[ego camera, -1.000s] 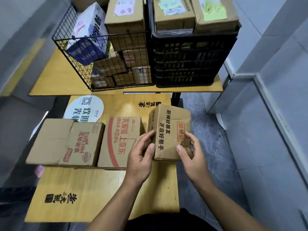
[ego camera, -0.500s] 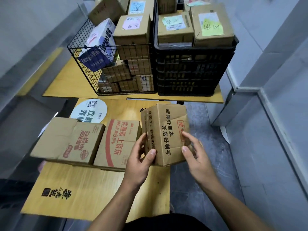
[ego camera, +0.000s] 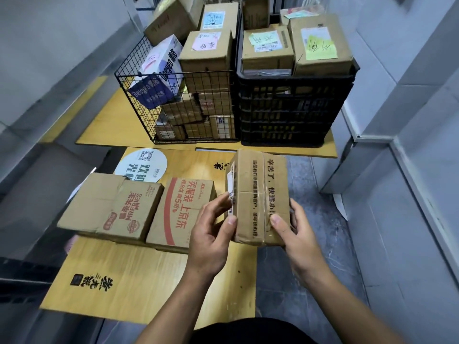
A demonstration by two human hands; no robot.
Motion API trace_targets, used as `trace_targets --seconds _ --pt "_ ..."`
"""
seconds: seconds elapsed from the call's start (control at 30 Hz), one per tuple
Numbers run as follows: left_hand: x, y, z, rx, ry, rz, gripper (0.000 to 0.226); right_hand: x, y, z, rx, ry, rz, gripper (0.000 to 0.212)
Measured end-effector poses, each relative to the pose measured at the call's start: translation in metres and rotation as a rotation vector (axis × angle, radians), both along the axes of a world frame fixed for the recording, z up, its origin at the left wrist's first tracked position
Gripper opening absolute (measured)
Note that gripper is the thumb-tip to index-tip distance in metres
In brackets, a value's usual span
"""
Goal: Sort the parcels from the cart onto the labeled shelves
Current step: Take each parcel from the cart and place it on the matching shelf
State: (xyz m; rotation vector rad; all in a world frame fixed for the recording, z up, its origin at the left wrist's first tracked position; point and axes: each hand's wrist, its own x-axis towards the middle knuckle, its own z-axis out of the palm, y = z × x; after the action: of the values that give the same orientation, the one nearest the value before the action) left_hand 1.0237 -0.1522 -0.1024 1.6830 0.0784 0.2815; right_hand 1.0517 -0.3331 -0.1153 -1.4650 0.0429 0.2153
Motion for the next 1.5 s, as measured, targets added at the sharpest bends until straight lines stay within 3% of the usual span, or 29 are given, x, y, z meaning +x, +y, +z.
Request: trace_targets --seconds 0.17,0.27,0.43,0.8,0.93,1.07,1.5 --pt "0.001 -0.001 -0.002 0.179 0.027 0.079 0.039 -0.004 0.0 0.002 0.128 0.004 -0.042 0.064" --pt "0.002 0.005 -0.005 0.129 0.113 0.053 0.057 -0.006 0.0 0.005 0.233 0.009 -0.062 0.061" --pt "-0.004 0.001 -0.001 -0.105 0.17 -0.033 0.066 -0.009 0.005 0.003 0.305 0.025 -0.031 0.053" --pt "-0.012 0.012 -0.009 0.133 0.057 0.105 0.057 -0.005 0.001 -0.006 -0.225 -0.22 -0.03 0.036" --pt "-0.019 0.008 -0.005 0.183 0.0 0.138 0.056 -0.013 0.002 -0.004 -0.184 -0.163 0.042 0.04" --pt "-0.028 0.007 -0.011 0.241 -0.019 0.17 0.057 -0.019 0.001 -0.003 -0.168 -0.125 0.12 0.062" --pt "-0.077 0.031 -0.014 0.339 0.008 0.38 0.064 -0.028 0.045 -0.005 -0.098 -0.099 0.356 0.07"
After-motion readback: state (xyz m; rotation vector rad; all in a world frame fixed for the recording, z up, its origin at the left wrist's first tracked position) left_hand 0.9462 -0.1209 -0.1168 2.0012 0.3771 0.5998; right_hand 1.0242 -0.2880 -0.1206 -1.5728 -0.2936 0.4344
